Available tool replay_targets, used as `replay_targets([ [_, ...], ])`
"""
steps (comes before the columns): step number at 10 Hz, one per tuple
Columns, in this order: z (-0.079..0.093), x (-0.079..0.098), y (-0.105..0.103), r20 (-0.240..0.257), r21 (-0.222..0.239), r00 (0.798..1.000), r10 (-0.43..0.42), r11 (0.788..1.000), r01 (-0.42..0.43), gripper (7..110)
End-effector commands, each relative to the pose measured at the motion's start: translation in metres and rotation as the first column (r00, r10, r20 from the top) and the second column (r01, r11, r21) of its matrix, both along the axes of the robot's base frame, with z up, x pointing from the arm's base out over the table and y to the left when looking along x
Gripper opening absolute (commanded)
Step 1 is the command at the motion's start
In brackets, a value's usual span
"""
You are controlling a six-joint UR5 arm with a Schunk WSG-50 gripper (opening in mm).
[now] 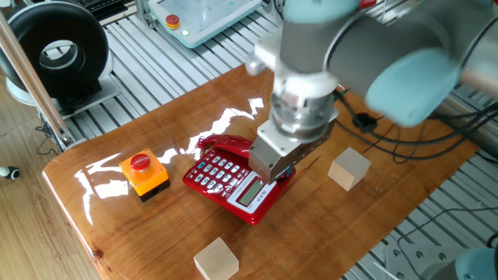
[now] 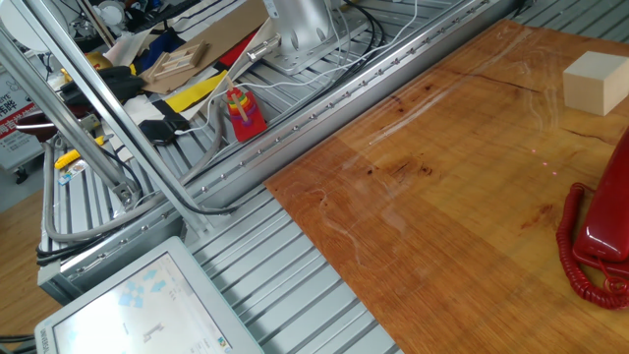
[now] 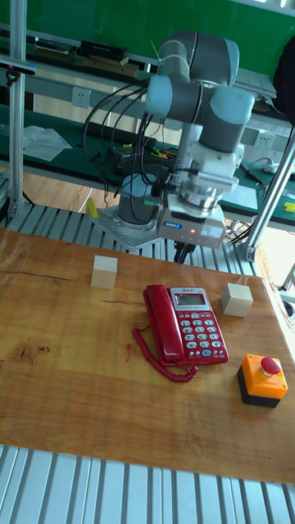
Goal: Place the handset of the telephone on the corresponding phone cradle
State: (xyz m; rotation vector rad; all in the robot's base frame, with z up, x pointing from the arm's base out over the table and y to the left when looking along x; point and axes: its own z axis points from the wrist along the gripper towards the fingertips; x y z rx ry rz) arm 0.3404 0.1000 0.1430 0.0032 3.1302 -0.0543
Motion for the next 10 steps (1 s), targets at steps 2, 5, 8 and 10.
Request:
replay_targets([
  [2, 0.066, -0.067, 0.001, 0.002, -0.014, 1.000, 0.017, 1.000, -0.017, 7],
  [5, 0.078, -0.089, 0.005, 0.053, -0.009, 0.999, 0.009, 1.000, -0.008, 7],
  [8, 0.077, -0.085, 0.018, 0.059, 0.046, 0.998, -0.015, 0.999, 0.013, 7],
  [10, 0.080, -0.061, 0.025, 0.158, 0.067, 0.987, 0.030, 0.997, -0.042, 7],
])
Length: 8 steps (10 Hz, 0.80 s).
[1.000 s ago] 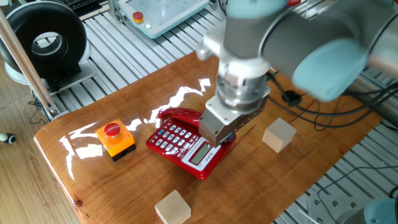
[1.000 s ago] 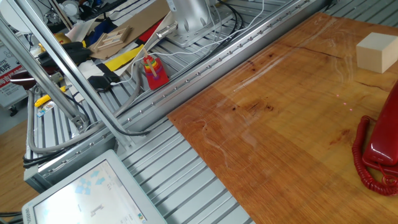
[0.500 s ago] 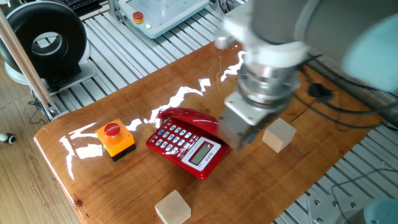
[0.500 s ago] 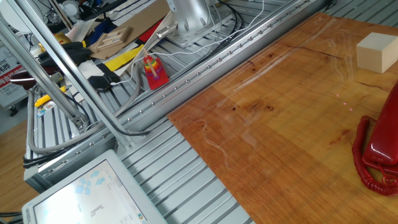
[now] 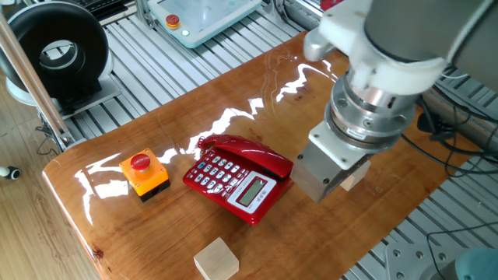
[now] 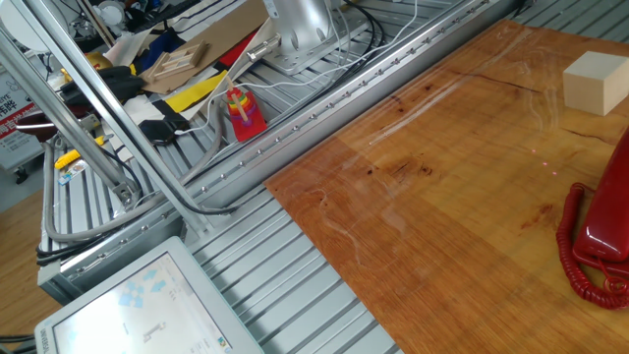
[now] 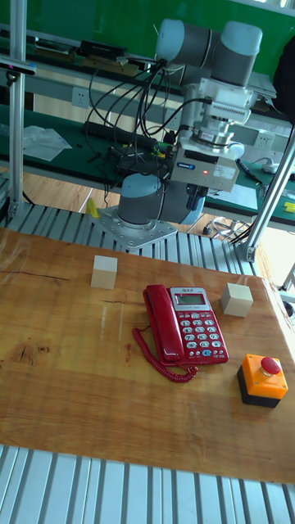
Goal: Place the handset of the telephone on the corresponding phone cradle
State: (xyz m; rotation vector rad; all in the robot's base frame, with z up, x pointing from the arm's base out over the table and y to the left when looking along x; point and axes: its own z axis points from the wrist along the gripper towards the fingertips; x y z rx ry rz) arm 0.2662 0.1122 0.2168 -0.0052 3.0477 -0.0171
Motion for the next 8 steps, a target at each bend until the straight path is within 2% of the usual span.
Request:
replay_targets([
  [1, 0.008, 0.021, 0.021, 0.109, 0.072, 0.993, 0.045, 0.996, -0.053, 7],
  [2, 0.009, 0.021, 0.025, 0.112, 0.087, 0.992, 0.049, 0.994, -0.059, 7],
  [3, 0.008, 0.018, 0.018, 0.098, 0.061, 0.994, 0.043, 0.997, -0.049, 7],
  [4, 0.006, 0.011, 0.009, 0.069, 0.027, 0.997, 0.037, 0.999, -0.039, 7],
  [6, 0.004, -0.003, 0.009, 0.010, 0.034, 1.000, 0.029, 0.999, -0.029, 7],
  [8, 0.004, -0.003, 0.003, 0.008, 0.010, 1.000, 0.019, 1.000, -0.019, 7],
])
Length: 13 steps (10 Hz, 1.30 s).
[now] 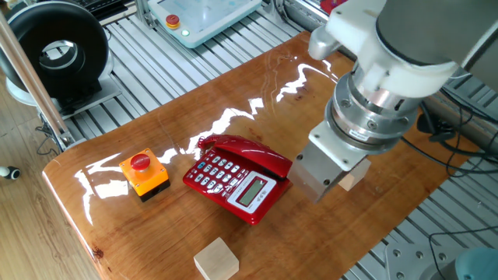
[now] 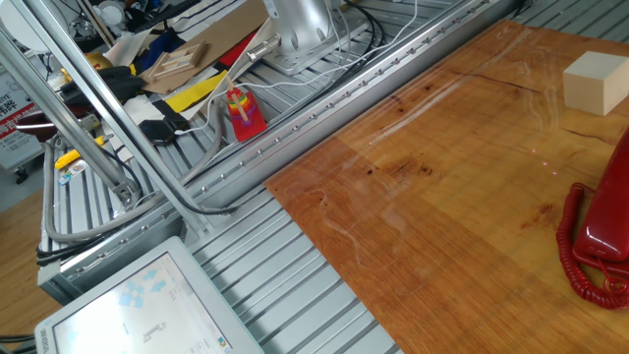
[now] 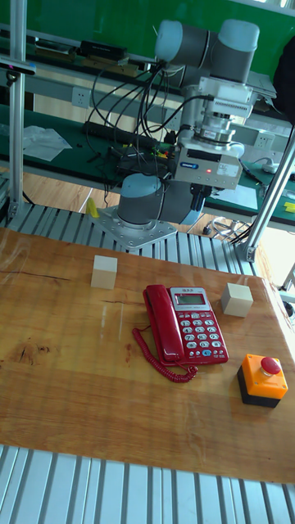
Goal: Place the handset of the telephone on the corresponding phone cradle
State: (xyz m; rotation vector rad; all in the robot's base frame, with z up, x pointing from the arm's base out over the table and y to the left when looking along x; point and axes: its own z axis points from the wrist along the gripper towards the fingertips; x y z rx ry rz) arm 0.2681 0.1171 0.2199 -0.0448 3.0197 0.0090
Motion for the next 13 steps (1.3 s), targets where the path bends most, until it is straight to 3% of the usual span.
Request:
replay_targets([
  [1, 0.001, -0.008, -0.004, -0.028, -0.016, 0.999, -0.015, 1.000, 0.015, 7],
  [2, 0.001, -0.008, -0.008, -0.031, -0.030, 0.999, -0.020, 0.999, 0.019, 7],
  [4, 0.022, 0.035, -0.007, -0.084, -0.046, 0.996, -0.022, 0.999, 0.018, 7],
  [5, 0.019, 0.052, 0.012, -0.087, -0.014, 0.995, -0.052, 0.999, 0.051, 7],
  [9, -0.038, 0.102, 0.056, -0.085, 0.004, 0.988, -0.128, 0.992, 0.129, 7],
  [10, -0.052, 0.107, 0.055, -0.075, -0.025, 0.988, -0.132, 0.991, 0.131, 7],
  [13, -0.035, 0.094, 0.051, -0.094, -0.042, 0.989, -0.113, 0.993, 0.109, 7],
])
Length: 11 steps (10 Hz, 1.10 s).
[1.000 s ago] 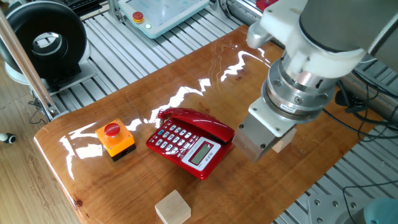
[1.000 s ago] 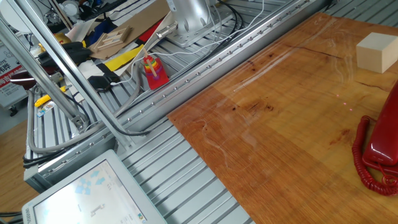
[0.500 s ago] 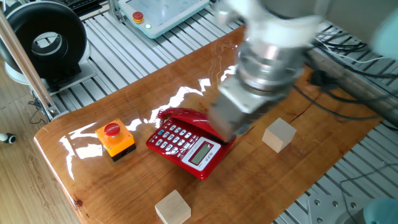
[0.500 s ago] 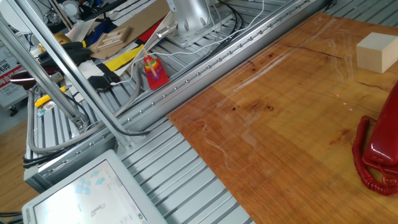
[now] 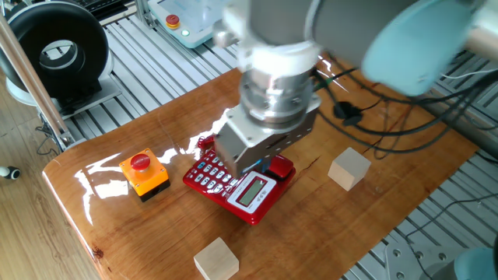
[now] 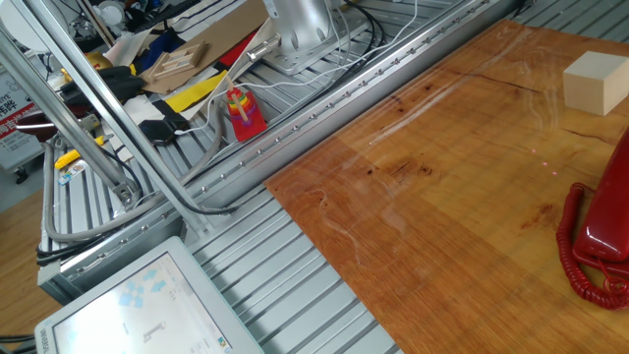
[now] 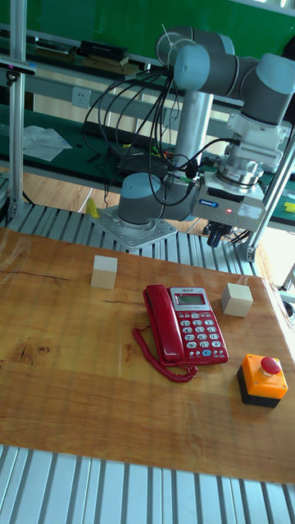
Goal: Place the handset of the telephone on the corresponding phone cradle
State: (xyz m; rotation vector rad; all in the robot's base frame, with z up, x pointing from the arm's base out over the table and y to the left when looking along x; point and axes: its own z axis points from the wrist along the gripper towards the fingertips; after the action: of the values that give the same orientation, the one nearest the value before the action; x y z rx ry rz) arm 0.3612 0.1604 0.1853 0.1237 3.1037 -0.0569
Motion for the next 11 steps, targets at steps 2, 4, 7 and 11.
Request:
replay_targets([
  [2, 0.001, 0.017, 0.010, 0.056, 0.006, 0.998, 0.030, 1.000, -0.030, 7],
  [4, 0.001, 0.020, 0.011, 0.068, 0.009, 0.997, 0.044, 0.999, -0.044, 7],
  [7, 0.001, 0.024, 0.017, 0.083, 0.030, 0.995, 0.050, 0.998, -0.053, 7],
  [11, 0.000, -0.001, 0.011, -0.017, 0.013, 0.998, 0.058, 0.998, -0.058, 7],
])
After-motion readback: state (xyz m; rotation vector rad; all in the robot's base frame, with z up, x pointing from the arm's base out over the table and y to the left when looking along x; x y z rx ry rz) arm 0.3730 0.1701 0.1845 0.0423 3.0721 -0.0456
